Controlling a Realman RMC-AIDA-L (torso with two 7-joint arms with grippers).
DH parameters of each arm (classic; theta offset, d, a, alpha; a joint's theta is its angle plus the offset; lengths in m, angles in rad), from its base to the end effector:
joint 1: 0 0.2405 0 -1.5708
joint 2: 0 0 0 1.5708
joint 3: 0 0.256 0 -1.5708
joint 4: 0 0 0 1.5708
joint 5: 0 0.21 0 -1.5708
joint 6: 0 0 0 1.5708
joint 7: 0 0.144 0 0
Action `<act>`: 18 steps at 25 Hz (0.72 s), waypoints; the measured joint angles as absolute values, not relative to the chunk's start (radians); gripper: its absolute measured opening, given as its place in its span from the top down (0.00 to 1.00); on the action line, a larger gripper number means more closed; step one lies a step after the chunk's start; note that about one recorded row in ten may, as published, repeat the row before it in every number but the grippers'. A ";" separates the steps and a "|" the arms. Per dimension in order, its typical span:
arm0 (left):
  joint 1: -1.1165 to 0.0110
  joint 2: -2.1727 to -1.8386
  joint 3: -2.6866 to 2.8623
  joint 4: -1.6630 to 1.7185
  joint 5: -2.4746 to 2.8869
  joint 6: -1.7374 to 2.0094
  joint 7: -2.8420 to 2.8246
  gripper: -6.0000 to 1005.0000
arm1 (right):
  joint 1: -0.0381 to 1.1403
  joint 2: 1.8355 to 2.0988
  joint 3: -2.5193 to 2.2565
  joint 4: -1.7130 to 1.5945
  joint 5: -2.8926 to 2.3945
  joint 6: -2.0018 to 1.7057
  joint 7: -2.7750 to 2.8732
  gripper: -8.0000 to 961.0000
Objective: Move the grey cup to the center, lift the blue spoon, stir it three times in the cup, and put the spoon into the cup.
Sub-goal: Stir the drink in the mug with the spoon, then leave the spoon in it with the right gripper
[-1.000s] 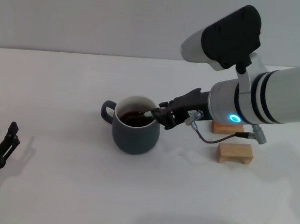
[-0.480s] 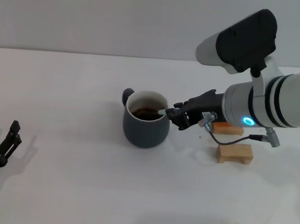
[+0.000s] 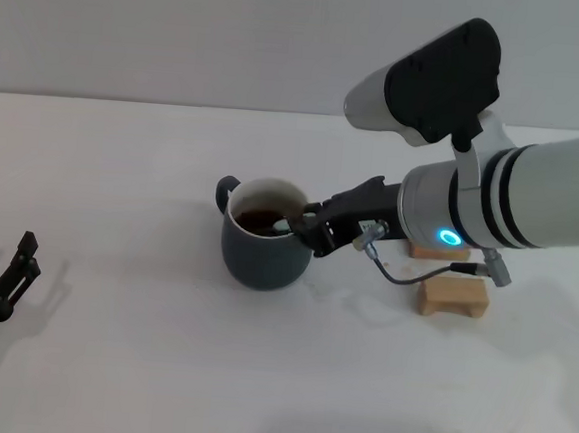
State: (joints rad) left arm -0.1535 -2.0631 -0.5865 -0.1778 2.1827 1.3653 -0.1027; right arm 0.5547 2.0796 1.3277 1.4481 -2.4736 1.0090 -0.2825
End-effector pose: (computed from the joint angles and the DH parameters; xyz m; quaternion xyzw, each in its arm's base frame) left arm -0.3730 0.2233 -0.0184 -0.6996 -0.2355 -0.2695 0.6184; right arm 0.0992 0.3516 -0.0689 -0.9353 0.2664 0.0020 0.2330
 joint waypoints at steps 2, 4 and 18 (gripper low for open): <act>-0.153 -2.063 -0.588 -0.176 2.183 1.365 -0.103 0.14 | 0.561 2.079 1.329 1.432 -2.474 0.986 -0.284 0.82; -0.153 -2.063 -0.589 -0.175 2.183 1.365 -0.103 0.14 | 0.561 2.079 1.333 1.423 -2.474 0.954 -0.286 0.82; -0.153 -2.063 -0.591 -0.179 2.182 1.365 -0.103 0.14 | 0.555 2.077 1.328 1.427 -2.471 0.928 -0.311 0.69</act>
